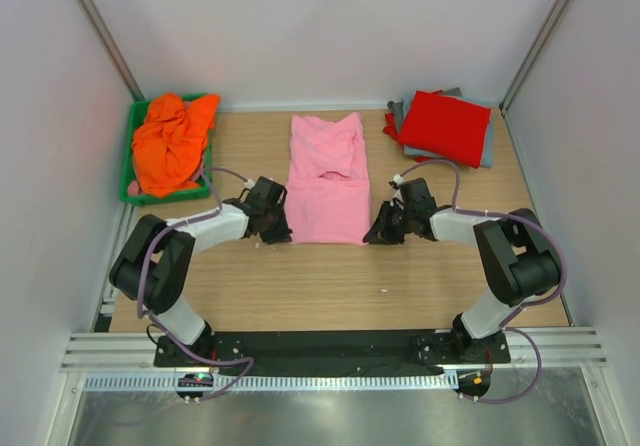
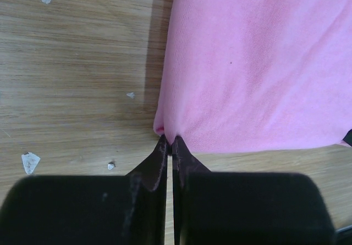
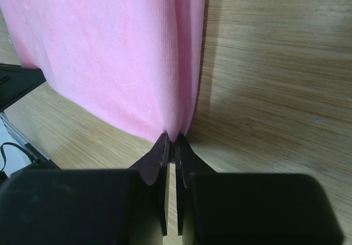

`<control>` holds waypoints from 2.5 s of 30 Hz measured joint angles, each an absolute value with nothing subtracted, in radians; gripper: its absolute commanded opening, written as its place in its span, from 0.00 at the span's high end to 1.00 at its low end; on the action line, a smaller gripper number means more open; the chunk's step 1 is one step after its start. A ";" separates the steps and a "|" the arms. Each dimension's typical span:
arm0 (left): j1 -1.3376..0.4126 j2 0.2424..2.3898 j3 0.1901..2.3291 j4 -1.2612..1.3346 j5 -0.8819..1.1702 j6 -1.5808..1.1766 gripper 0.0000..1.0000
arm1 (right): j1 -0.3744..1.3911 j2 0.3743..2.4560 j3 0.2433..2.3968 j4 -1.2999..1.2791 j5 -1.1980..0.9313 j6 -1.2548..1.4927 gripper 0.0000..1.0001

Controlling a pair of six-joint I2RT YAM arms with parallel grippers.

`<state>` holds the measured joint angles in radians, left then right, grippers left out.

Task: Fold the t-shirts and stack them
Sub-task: Fold the tshirt, then neatly place the folded tshirt to the corner

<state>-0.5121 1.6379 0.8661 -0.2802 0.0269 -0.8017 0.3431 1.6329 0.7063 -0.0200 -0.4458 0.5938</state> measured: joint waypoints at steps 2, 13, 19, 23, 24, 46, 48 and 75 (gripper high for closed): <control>-0.519 1.632 0.861 -0.279 0.021 -0.804 1.00 | 0.343 1.624 0.699 -0.022 -0.445 0.595 0.99; -0.763 1.320 0.759 -0.422 -0.054 -0.892 1.00 | 0.384 1.187 0.558 -0.286 -0.389 0.606 0.99; -0.931 1.006 0.688 -0.575 -0.105 -1.023 1.00 | 0.402 0.743 0.498 -0.526 -0.396 0.675 0.98; -0.988 0.847 0.683 -0.679 -0.123 -1.101 1.00 | 0.409 0.565 0.508 -0.662 -0.422 0.736 0.98; -0.992 0.817 0.691 -0.706 -0.129 -1.116 1.00 | 0.410 0.543 0.517 -0.698 -0.424 0.748 0.98; -0.727 1.127 1.129 -0.880 -0.158 -0.909 1.00 | 0.413 1.014 0.942 -0.769 -0.289 0.681 0.99; -0.674 1.156 1.129 -0.859 -0.108 -0.882 1.00 | 0.413 1.052 0.957 -0.760 -0.284 0.672 0.99; -0.213 2.304 2.061 -1.007 0.286 -0.641 0.24 | 0.169 2.137 1.880 -0.804 -0.325 0.431 0.00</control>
